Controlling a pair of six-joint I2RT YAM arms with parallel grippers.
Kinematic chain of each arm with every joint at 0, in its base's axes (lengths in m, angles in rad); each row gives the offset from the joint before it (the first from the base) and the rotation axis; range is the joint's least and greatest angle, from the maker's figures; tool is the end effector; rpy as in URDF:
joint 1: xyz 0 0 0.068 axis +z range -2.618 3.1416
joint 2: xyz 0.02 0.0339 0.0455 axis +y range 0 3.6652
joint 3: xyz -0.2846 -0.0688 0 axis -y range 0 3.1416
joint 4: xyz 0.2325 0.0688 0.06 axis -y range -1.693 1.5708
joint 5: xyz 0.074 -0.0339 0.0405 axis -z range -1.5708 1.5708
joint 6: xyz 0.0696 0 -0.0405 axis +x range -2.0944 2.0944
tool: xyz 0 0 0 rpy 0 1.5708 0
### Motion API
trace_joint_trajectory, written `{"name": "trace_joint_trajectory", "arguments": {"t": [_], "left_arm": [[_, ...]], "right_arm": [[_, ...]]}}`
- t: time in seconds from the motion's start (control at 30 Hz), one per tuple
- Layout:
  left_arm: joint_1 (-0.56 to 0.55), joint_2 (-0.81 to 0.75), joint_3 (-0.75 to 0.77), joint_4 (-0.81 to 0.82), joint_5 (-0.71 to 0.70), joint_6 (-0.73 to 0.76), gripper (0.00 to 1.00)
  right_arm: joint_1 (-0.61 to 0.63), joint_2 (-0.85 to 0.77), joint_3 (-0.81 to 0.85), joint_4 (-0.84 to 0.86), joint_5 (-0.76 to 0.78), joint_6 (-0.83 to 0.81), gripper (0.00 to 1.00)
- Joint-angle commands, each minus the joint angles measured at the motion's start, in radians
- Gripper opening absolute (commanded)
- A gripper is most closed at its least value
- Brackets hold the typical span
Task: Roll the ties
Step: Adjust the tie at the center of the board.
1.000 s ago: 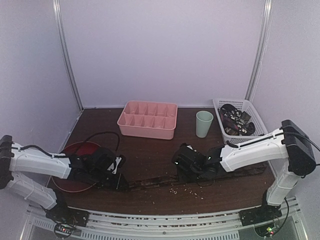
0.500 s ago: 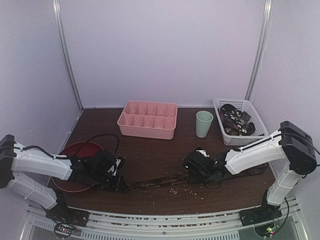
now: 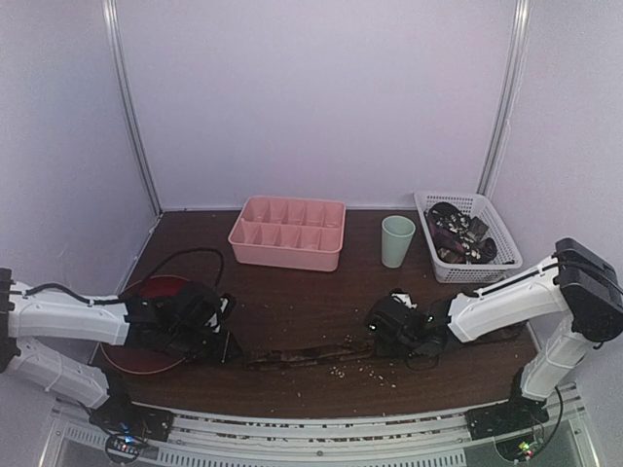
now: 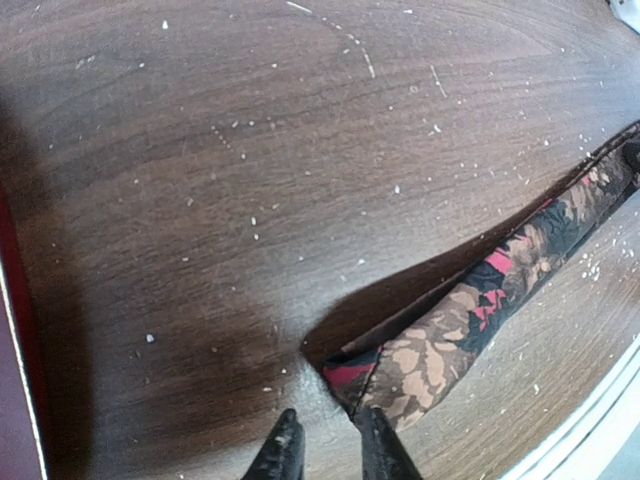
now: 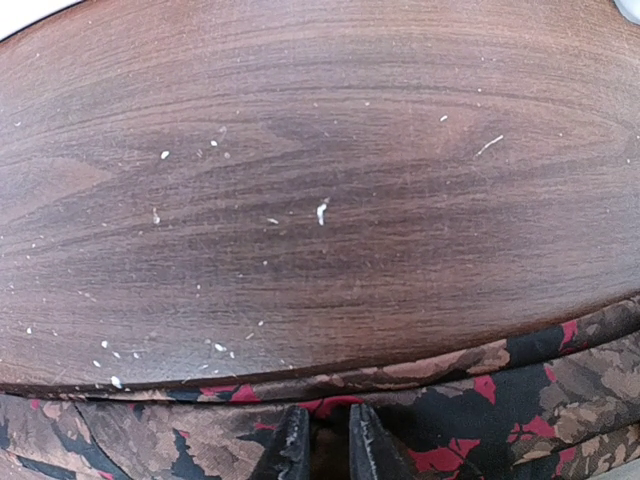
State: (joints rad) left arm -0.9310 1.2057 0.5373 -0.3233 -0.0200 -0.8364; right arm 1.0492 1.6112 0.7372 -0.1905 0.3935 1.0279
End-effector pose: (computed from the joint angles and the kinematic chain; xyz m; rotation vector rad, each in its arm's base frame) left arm 0.1304 -0.1729 0.1622 0.1194 2.6929 -0.6037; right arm 0.1695 0.2414 0.1371 0.1037 2.5371 0.3088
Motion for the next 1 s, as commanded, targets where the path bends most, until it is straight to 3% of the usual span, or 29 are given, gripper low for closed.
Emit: {"name": "trace_joint_trajectory", "arguments": {"t": [0.0,0.3,0.63,0.97], "left_arm": [[0.003,-0.024,-0.022,0.079,0.052,-0.035,0.26],[0.004,-0.028,-0.101,0.177,0.08,-0.156,0.35],[0.012,0.039,-0.142,0.294,0.144,-0.216,0.35],[0.012,0.11,-0.112,0.192,0.067,-0.186,0.0]], "right_arm": [[-0.001,-0.008,-0.025,-0.045,-0.019,0.008,0.16],[0.002,-0.033,-0.016,-0.033,-0.028,0.002,0.17],[0.003,-0.039,-0.059,-0.008,-0.027,0.014,0.17],[0.004,-0.065,-0.102,0.008,-0.01,0.029,0.17]]}}
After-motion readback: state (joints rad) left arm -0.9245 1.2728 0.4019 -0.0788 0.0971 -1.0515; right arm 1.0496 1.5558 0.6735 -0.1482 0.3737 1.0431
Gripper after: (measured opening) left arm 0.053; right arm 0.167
